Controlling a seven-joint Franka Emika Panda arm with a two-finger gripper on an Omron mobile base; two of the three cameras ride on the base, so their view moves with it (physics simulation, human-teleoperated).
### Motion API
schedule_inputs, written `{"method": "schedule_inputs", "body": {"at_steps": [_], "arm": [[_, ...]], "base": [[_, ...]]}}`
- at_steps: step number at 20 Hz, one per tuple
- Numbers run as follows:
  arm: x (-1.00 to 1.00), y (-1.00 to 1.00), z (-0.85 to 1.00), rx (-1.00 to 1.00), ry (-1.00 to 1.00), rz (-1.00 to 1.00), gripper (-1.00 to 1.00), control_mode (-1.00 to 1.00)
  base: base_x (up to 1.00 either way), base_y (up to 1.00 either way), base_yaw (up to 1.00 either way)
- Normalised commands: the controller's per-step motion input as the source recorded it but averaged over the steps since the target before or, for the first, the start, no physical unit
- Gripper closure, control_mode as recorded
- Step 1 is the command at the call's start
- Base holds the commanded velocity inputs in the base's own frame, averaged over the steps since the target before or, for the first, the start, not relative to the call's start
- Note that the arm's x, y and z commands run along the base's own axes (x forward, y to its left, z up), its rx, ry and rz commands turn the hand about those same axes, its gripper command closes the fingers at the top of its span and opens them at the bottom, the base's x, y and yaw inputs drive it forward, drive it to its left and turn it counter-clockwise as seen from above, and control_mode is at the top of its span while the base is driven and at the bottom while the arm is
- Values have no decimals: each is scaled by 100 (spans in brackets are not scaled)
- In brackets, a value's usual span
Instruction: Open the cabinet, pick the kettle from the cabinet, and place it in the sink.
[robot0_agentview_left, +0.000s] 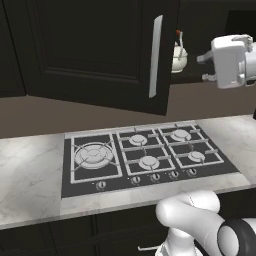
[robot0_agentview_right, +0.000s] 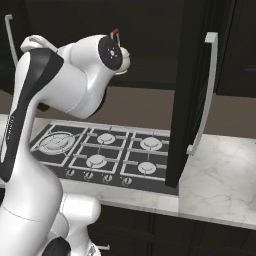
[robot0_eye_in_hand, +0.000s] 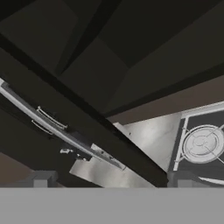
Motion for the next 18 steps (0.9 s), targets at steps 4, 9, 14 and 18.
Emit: {"method": "schedule_inputs", "body": {"at_steps": [4,9,14,18], "arm": [[26,23,-8,0,0,0,-100,-100],[21,19,-2,1,0,0,-100,-100],[16,22,-1,1,0,0,-100,-100],[11,17,0,1,0,0,-100,-100]], "base": [[0,0,0],[0,0,0],[0,0,0],[0,0,0]]}}
